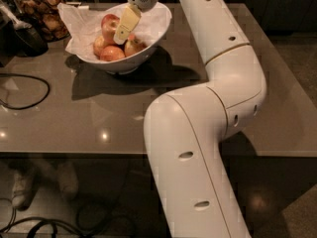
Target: Pick apple from white bowl
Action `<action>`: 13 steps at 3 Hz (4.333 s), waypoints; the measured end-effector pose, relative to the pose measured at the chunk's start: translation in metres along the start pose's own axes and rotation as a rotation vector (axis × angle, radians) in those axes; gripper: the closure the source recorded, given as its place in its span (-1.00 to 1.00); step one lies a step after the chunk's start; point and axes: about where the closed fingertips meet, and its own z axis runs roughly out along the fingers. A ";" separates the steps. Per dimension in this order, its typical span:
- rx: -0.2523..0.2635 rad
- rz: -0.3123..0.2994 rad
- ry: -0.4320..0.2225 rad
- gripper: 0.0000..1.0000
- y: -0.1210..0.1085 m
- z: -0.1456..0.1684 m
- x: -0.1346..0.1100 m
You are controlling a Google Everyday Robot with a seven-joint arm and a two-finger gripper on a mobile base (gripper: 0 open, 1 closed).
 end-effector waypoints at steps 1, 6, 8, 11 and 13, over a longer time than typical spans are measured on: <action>0.001 0.009 0.001 -0.94 -0.002 0.004 0.000; -0.058 -0.007 0.049 -0.33 0.009 0.043 -0.005; -0.058 -0.007 0.049 0.60 0.009 0.043 -0.005; -0.058 -0.007 0.049 1.00 0.008 0.039 -0.008; 0.061 -0.044 -0.047 1.00 0.004 -0.009 -0.053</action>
Offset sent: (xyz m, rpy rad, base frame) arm 0.0268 0.0014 0.0021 -0.0753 0.1121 0.0353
